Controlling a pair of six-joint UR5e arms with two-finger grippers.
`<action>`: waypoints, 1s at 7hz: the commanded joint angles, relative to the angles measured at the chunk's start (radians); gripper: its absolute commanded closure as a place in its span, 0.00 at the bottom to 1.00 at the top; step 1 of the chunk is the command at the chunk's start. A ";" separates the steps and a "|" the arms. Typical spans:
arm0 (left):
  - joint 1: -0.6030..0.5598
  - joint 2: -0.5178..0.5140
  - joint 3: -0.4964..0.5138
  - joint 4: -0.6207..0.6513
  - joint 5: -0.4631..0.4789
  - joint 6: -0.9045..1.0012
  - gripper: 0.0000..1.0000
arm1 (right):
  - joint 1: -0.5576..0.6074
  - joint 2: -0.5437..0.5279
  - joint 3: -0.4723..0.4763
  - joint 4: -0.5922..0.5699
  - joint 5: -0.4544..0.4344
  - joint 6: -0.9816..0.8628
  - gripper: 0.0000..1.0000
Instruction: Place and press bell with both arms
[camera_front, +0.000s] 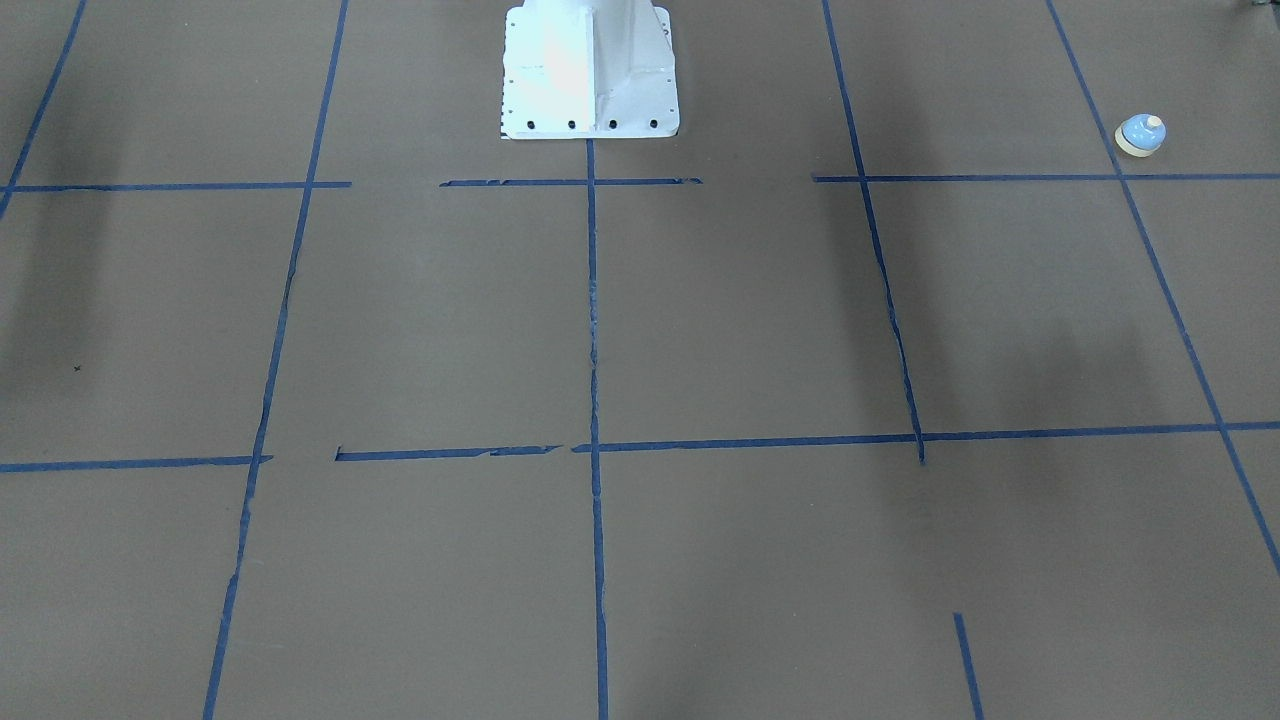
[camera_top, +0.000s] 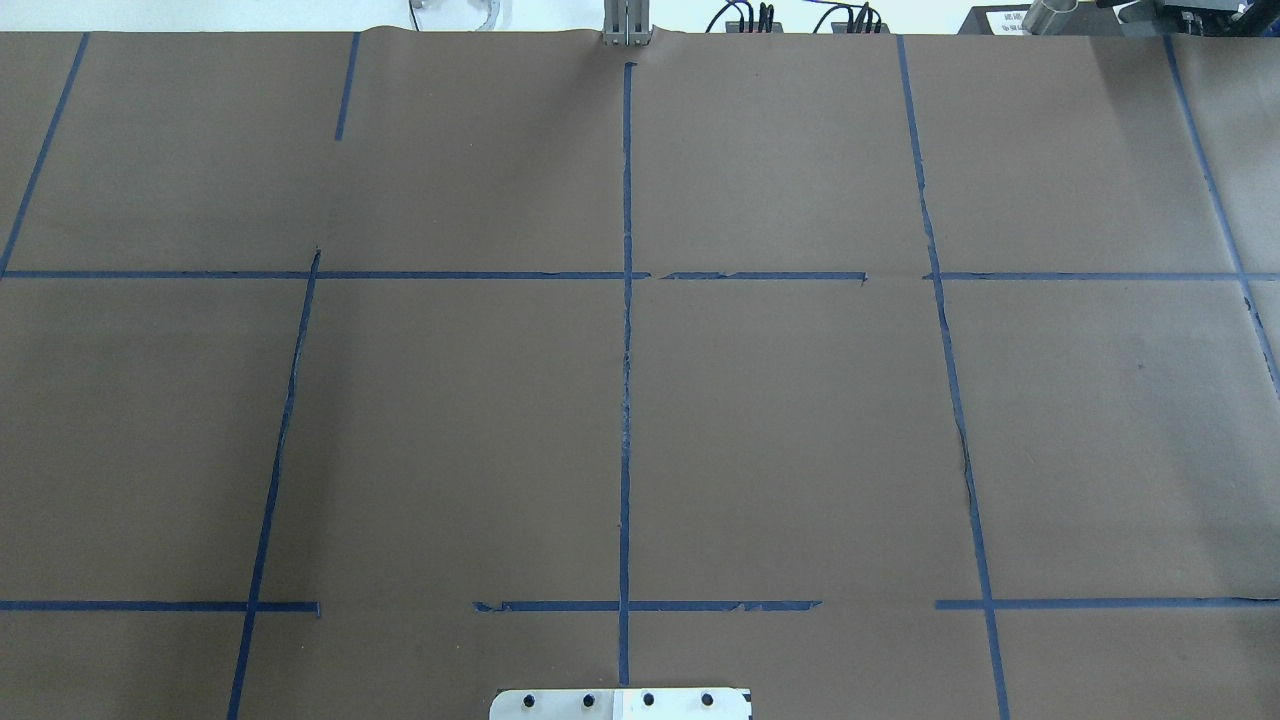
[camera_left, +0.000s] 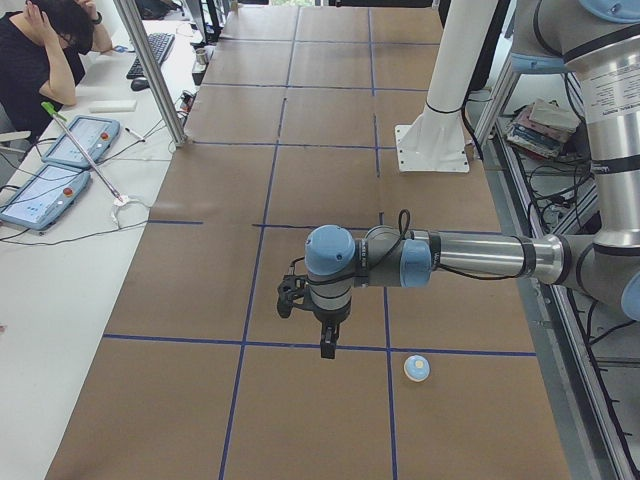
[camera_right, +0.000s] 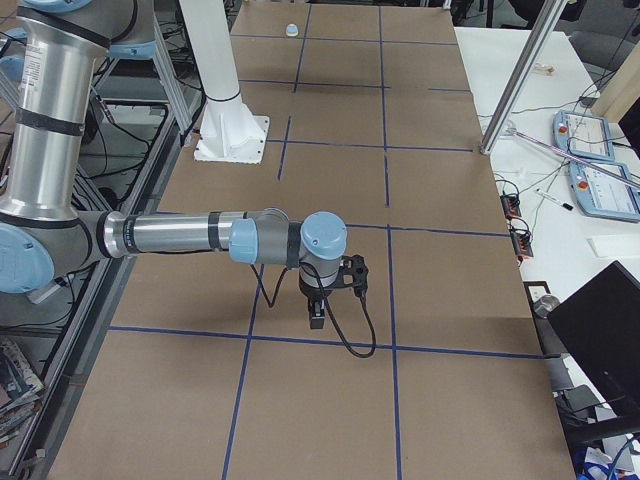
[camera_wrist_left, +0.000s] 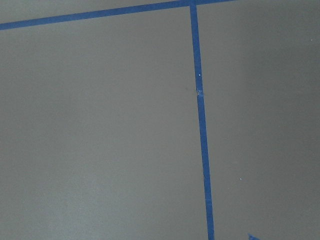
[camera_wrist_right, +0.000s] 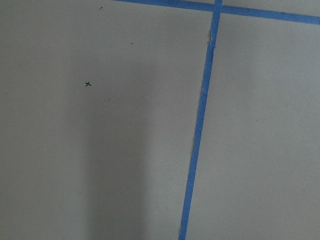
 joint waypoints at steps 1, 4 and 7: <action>0.000 -0.001 0.000 -0.002 0.000 0.000 0.00 | 0.000 0.000 -0.002 0.000 0.000 0.000 0.00; 0.012 -0.022 -0.001 -0.009 0.002 -0.006 0.00 | 0.000 0.000 0.000 0.000 0.000 0.000 0.00; 0.017 -0.091 0.003 -0.112 -0.012 0.011 0.00 | 0.000 0.005 0.000 0.000 0.000 -0.002 0.00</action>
